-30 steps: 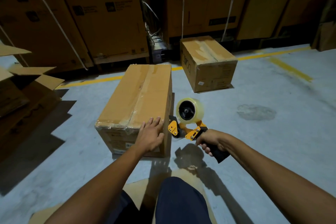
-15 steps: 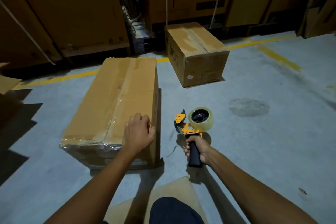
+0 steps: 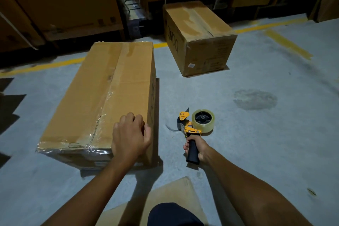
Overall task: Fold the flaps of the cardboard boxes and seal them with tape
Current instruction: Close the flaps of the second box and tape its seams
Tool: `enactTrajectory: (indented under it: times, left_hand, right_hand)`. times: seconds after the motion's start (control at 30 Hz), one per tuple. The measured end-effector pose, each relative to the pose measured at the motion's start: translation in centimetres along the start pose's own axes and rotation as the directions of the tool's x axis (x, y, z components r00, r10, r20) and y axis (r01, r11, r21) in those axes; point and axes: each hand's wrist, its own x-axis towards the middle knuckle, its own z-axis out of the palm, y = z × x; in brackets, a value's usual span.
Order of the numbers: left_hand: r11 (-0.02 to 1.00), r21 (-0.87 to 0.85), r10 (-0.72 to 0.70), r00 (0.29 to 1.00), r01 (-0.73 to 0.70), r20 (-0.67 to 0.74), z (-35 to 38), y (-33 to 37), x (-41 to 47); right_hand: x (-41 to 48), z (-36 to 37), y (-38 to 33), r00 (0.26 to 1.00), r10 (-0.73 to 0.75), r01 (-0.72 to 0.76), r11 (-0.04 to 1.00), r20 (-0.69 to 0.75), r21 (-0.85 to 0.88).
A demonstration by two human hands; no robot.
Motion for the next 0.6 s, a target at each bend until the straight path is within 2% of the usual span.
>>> enactTrajectory:
  times: [0.17, 0.23, 0.27, 0.33, 0.37, 0.4, 0.47, 0.53, 0.6]
  left_hand:
    - [0.99, -0.091, 0.089, 0.983, -0.105, -0.162, 0.5, -0.2, -0.7]
    - [0.985, -0.095, 0.123, 0.97, -0.145, -0.211, 0.6, -0.2, -1.0]
    - [0.984, -0.093, 0.127, 0.968, -0.15, -0.218, 0.5, -0.1, -1.0]
    - [0.986, -0.082, 0.124, 0.967, -0.145, -0.221, 0.5, -0.2, -1.0]
    - [0.987, -0.086, 0.115, 0.969, -0.137, -0.219, 0.5, -0.2, -1.0]
    - [0.987, -0.1, 0.1, 0.973, -0.123, -0.21, 0.4, -0.1, -1.0]
    - [0.987, -0.148, 0.038, 0.986, -0.061, -0.159, -0.2, 0.2, -1.1]
    - [0.974, -0.214, -0.09, 0.992, 0.069, -0.09, -1.3, 0.6, -1.1]
    - [0.923, -0.304, -0.241, 0.97, 0.235, 0.018, -2.2, 0.6, -0.5]
  right_hand:
    - [1.0, -0.7, 0.9, 0.994, -0.086, 0.078, 0.991, -0.072, -0.107]
    - [0.7, -0.4, 0.8, 0.969, -0.181, 0.138, 0.961, -0.167, -0.24]
    - [0.3, 0.1, 0.6, 0.937, -0.254, 0.146, 0.909, -0.24, -0.39]
    - [-1.1, 1.6, 0.2, 0.818, -0.406, 0.007, 0.716, -0.408, -0.698]
    - [-2.1, 2.7, 0.0, 0.77, -0.452, -0.058, 0.653, -0.45, -0.755]
    - [-3.1, 4.0, 0.0, 0.743, -0.501, -0.04, 0.628, -0.443, -0.777]
    - [-5.1, 7.2, 0.0, 0.682, -0.664, 0.183, 0.561, -0.307, -0.807]
    - [-7.4, 10.8, 0.5, 0.547, -0.831, 0.489, 0.417, -0.103, -0.767]
    - [-10.4, 14.6, 1.3, 0.414, -0.91, 0.698, 0.309, 0.012, -0.646]
